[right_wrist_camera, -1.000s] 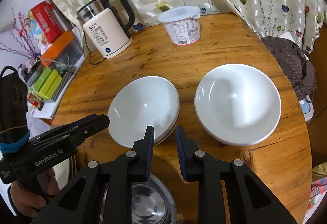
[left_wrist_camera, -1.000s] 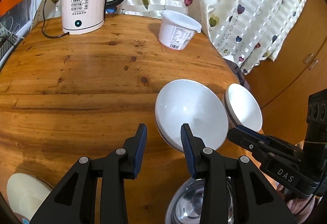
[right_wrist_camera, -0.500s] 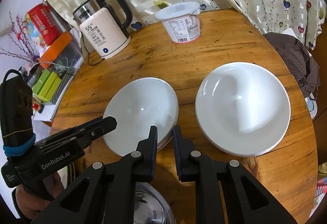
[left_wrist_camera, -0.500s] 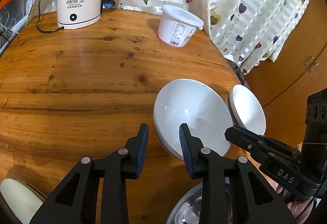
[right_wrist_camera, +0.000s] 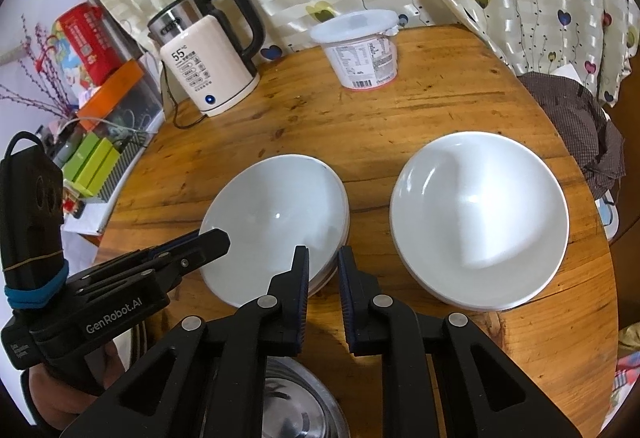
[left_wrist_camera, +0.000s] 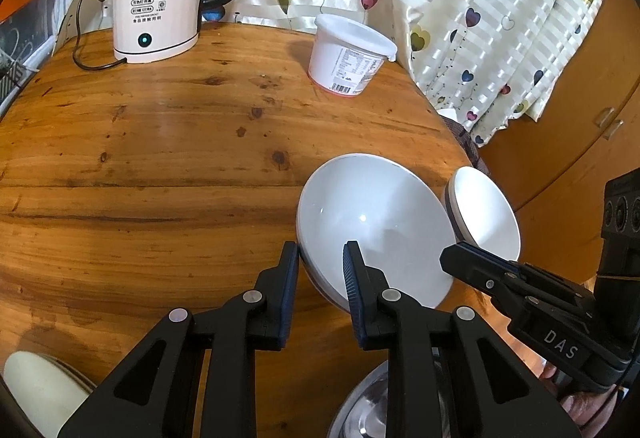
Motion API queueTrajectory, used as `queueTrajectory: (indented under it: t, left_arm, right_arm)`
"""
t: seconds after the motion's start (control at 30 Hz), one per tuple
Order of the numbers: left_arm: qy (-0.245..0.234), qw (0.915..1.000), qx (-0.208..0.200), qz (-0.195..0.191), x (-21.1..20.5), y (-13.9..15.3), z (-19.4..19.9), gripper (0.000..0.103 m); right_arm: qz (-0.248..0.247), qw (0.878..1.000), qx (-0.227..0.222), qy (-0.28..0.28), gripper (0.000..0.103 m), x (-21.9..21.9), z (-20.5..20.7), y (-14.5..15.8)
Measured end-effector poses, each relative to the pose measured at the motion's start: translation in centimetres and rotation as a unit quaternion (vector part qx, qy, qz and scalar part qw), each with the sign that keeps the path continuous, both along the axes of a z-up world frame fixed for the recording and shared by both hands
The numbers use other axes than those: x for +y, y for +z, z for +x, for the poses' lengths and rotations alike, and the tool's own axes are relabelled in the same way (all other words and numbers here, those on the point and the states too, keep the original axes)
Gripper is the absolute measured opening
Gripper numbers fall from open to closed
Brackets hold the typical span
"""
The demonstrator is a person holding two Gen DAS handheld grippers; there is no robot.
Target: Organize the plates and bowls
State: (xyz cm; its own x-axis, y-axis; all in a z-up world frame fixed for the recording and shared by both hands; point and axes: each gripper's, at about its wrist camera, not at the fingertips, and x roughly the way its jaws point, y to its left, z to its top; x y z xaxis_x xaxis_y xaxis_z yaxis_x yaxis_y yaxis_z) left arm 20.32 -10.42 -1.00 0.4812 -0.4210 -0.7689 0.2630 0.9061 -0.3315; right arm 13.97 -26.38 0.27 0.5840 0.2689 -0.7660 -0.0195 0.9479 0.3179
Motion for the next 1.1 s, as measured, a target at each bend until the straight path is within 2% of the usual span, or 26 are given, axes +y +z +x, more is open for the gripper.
queueTrajectory:
  t: [0.5,1.1]
  left_arm:
    - [0.002,0.9999,-0.017,0.001,0.7,1.8,-1.9,0.024]
    - [-0.002,0.9992,-0.04,0.008,1.3,4.3,-6.4,0.024]
  right_arm:
    - [-0.005,1.0,-0.019,0.005,0.015,0.9,-1.6,2.1]
    - [-0.006,0.999,-0.042,0.005,0.015,2.0,-6.0,4.8]
